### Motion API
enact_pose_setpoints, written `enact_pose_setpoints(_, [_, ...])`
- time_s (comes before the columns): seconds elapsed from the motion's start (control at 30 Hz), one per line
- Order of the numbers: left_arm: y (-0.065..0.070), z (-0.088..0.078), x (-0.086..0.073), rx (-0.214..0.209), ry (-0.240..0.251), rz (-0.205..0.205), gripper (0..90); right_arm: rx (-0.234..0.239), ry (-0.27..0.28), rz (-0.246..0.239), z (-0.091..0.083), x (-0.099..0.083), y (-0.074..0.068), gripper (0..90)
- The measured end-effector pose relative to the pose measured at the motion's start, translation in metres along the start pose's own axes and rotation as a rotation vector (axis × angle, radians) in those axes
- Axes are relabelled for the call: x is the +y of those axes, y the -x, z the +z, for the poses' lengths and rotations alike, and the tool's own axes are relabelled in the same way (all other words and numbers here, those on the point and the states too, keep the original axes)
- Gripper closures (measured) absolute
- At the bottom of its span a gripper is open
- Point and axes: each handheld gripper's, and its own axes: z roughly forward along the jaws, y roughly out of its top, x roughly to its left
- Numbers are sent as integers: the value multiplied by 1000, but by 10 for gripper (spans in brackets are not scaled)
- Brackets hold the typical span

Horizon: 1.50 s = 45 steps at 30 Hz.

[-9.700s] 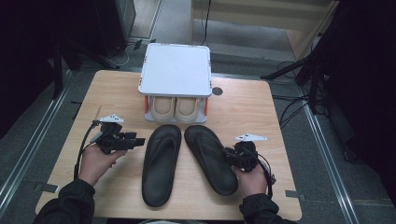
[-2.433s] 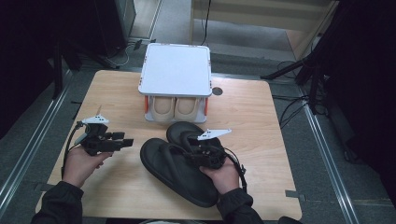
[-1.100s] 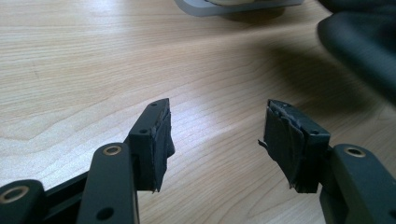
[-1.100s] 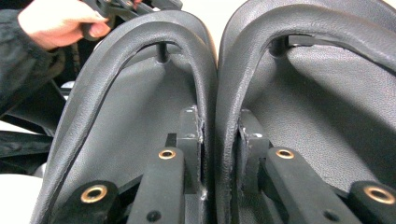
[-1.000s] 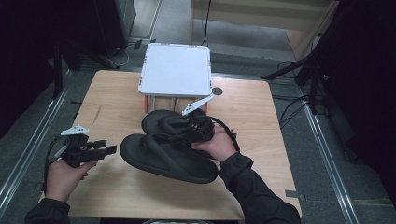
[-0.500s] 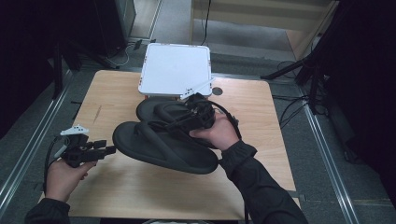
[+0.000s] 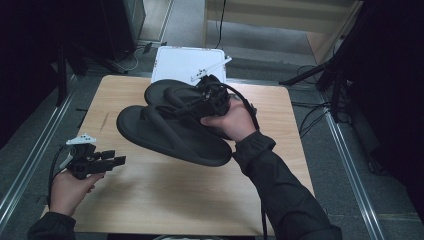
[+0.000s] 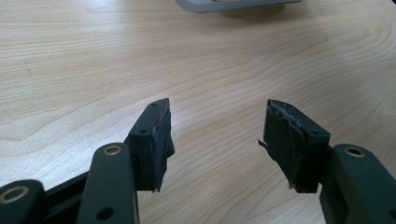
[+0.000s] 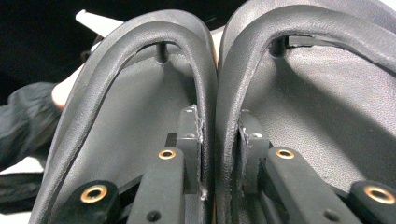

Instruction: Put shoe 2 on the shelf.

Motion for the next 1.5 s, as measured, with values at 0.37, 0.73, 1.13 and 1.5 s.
enact_pose_setpoints(0.37, [4,4,0,-12,-5,9,424,-179,75,104,5,27,42,762])
enact_pose_setpoints(0.73, [7,12,5,-20,-27,41,424,-390,142,249,15,43,72,762])
enact_pose_setpoints(1.13, [12,25,20,-66,-26,77,425,-595,188,439,41,63,99,761])
enact_pose_setpoints(1.5, [21,41,33,-95,-48,128,425,-708,210,605,65,81,116,758])
